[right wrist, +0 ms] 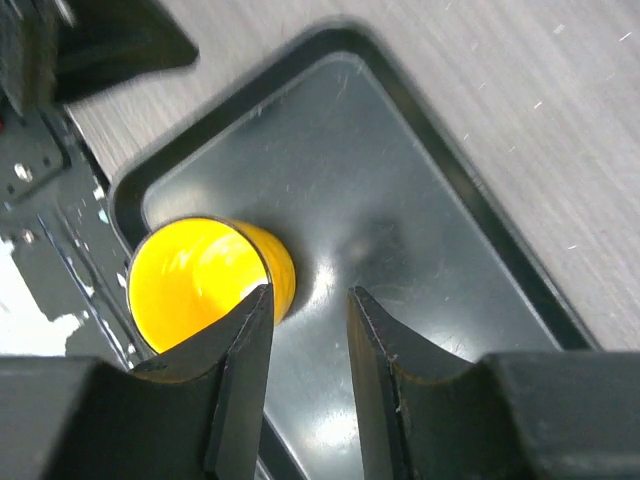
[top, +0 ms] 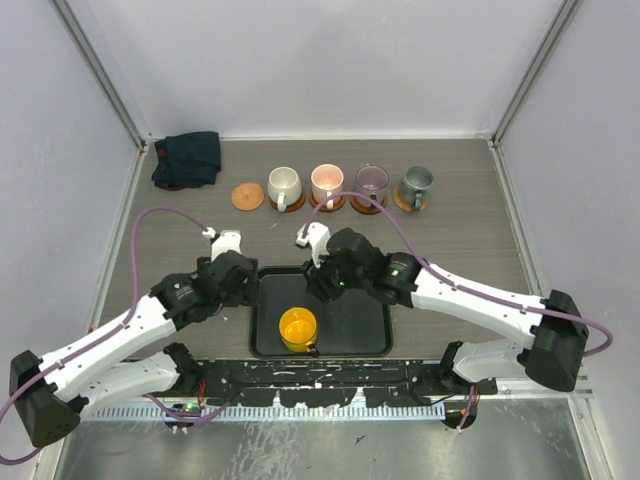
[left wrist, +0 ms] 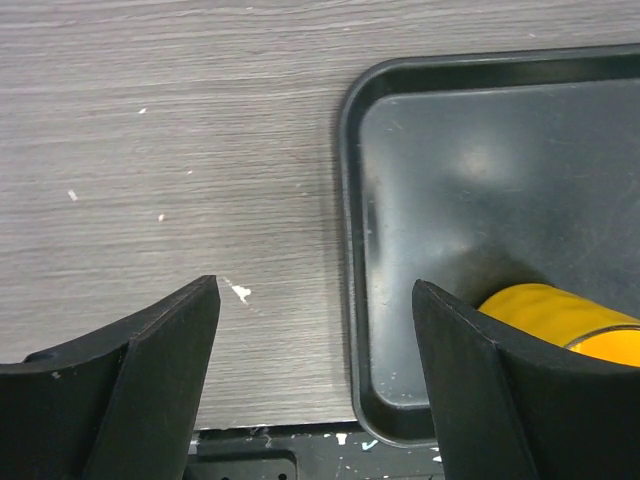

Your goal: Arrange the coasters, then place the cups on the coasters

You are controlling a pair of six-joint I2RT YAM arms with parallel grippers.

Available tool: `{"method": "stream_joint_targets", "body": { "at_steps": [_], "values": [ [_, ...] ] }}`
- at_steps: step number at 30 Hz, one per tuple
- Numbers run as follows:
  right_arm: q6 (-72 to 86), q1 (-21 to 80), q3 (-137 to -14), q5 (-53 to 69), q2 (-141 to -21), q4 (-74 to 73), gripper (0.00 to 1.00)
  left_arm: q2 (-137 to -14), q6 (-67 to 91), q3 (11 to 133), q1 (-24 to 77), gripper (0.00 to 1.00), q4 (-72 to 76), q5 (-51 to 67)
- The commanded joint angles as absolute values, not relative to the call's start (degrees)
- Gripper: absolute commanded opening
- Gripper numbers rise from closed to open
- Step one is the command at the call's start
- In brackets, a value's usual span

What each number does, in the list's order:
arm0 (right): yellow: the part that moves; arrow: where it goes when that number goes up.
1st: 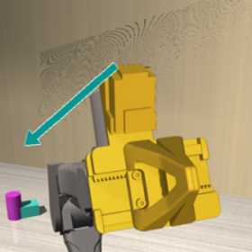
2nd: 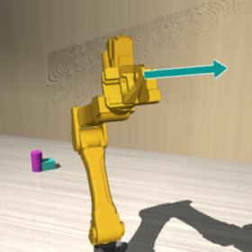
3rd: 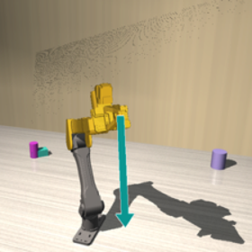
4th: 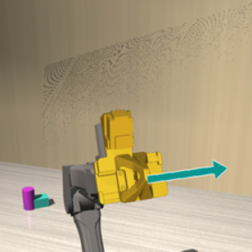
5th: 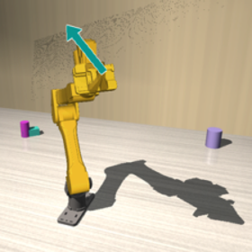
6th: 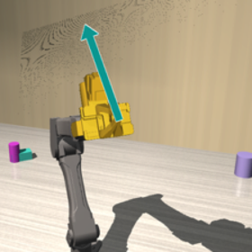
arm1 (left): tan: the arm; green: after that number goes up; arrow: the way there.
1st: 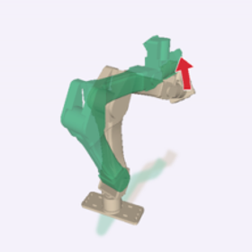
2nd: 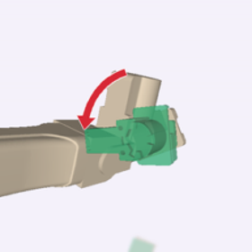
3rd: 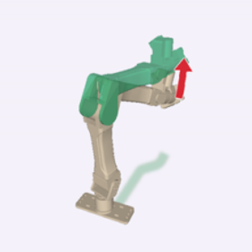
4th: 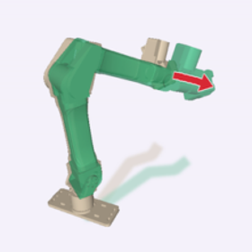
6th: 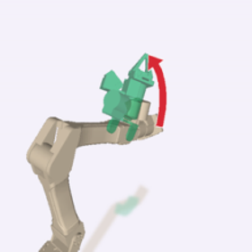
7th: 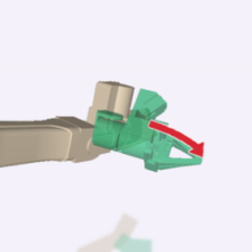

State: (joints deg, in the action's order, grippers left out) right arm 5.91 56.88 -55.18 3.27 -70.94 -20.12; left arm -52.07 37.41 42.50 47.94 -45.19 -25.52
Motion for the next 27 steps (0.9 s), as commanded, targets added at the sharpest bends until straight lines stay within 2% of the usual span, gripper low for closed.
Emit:
{"method": "stream_joint_targets", "body": {
  "at_steps": [1, 7, 13, 27],
  "values": [
    [0.84, 59.16, -57.28, 5.89, -74.78, -25.30, 0.40, -49.27, 42.00, 41.96, 48.23, 0.79, -49.59, -31.20],
    [0.14, 60.27, -56.61, 9.52, -76.31, -26.00, 0.41, -49.52, 42.10, 40.71, 48.24, 0.79, -48.49, -29.50],
    [-0.46, 60.64, -56.49, 13.26, -78.02, -26.30, 0.56, -49.99, 42.27, 39.26, 48.18, 0.79, -45.54, -27.75],
    [-2.02, 60.98, -59.68, 12.60, -87.02, -21.76, 0.56, -48.76, 42.27, 37.74, 48.17, 0.79, -43.55, -27.34]
  ]
}}
